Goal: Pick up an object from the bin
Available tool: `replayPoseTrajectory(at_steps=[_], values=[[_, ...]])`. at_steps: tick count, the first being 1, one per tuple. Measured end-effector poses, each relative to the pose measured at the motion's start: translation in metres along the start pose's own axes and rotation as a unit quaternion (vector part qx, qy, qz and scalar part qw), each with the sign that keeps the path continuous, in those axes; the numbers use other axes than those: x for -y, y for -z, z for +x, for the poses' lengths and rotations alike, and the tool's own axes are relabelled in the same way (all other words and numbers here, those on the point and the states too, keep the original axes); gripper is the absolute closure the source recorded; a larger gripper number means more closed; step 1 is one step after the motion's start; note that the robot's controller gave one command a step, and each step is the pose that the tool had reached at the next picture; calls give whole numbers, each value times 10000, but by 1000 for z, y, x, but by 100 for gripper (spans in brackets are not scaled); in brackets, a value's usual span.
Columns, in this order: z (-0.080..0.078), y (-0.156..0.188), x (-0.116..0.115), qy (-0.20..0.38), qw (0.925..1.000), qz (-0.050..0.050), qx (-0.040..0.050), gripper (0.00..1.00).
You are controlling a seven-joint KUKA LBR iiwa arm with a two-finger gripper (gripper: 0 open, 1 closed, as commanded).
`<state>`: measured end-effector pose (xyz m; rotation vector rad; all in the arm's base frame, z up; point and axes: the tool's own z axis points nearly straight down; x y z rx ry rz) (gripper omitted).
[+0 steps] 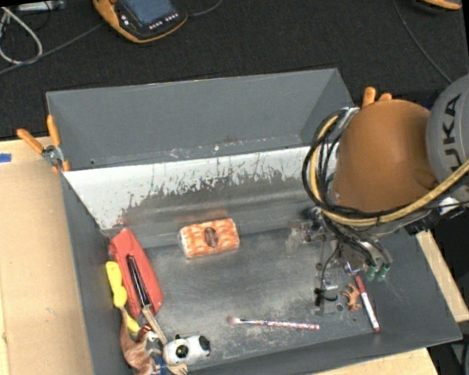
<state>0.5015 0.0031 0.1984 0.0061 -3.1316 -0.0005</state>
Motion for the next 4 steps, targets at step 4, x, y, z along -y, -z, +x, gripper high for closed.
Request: replayPoseTrajectory(at_steps=[4], values=[[31,-100,-1,-312,9995,-5,1,0]])
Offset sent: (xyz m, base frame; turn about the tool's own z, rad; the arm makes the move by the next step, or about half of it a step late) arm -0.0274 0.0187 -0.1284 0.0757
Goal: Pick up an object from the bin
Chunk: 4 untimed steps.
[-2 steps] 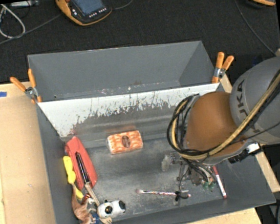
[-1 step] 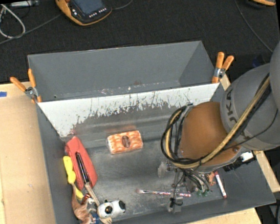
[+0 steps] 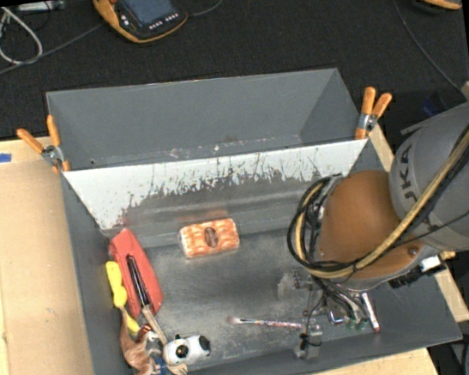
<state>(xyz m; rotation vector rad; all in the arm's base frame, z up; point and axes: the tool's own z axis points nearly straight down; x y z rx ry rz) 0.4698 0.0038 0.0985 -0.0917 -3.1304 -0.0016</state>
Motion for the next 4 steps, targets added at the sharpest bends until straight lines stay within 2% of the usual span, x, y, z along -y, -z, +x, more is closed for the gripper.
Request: replayPoseTrajectory(at_steps=[1,2,3,4], values=[[-8,-29,4,-801,9968,-16,78,0],[2,-29,-14,312,9995,-2,14,100],[2,-29,-14,311,9995,-2,14,100],[2,47,-14,310,9995,-3,10,100]])
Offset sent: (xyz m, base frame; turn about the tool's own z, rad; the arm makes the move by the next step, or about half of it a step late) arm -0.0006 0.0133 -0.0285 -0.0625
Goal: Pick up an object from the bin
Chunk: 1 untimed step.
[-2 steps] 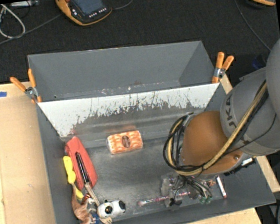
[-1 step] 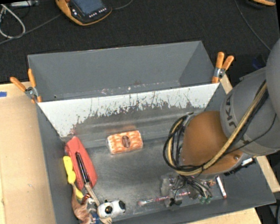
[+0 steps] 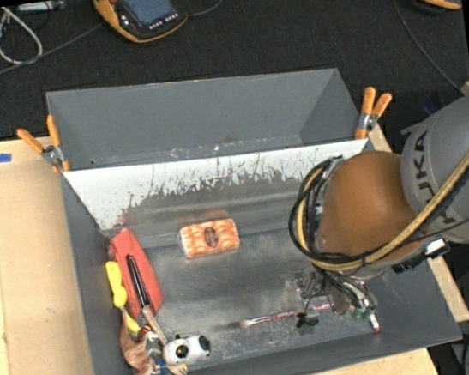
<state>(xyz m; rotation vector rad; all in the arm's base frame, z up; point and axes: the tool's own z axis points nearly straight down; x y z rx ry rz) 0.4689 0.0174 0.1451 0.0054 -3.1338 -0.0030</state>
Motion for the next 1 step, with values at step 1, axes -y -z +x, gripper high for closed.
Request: replayPoseTrajectory(at_steps=[1], values=[[-1,-17,0,-1,10000,0,21,100]])
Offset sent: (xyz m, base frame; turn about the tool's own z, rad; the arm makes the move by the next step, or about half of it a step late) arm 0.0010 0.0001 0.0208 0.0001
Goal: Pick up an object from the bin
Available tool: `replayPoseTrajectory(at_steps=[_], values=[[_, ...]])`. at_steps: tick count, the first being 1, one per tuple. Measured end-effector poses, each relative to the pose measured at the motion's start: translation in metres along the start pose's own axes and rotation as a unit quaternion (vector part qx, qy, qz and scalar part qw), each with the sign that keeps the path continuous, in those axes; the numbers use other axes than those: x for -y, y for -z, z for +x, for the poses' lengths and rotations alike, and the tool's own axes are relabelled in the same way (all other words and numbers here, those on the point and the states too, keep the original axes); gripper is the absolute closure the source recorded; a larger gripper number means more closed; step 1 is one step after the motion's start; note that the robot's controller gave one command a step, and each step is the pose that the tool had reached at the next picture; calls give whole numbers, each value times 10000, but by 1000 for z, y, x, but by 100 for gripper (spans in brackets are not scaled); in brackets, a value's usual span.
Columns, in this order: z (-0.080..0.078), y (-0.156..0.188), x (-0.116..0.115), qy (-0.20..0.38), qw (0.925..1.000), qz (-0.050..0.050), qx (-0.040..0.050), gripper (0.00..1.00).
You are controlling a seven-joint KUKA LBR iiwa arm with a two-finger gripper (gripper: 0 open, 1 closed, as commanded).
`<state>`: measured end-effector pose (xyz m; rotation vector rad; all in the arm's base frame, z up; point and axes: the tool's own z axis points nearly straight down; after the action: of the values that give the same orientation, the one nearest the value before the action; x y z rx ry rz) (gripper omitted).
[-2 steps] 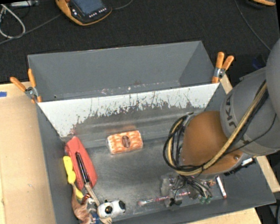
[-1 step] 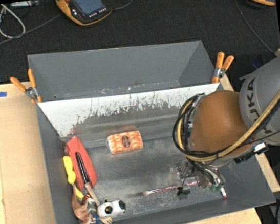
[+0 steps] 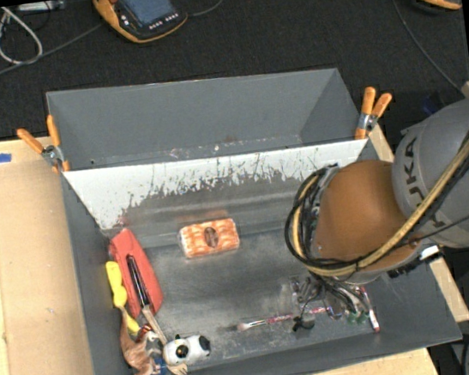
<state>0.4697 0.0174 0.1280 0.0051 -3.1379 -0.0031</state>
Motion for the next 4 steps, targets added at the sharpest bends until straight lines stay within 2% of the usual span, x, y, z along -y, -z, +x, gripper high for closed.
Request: replayPoseTrajectory(at_steps=[1,2,3,4], values=[[-1,39,0,-2,10000,-2,23,100],[2,39,0,-3,10000,0,-42,100],[1,41,0,-4,10000,-2,-22,100],[2,101,0,-3,10000,-2,-44,100]])
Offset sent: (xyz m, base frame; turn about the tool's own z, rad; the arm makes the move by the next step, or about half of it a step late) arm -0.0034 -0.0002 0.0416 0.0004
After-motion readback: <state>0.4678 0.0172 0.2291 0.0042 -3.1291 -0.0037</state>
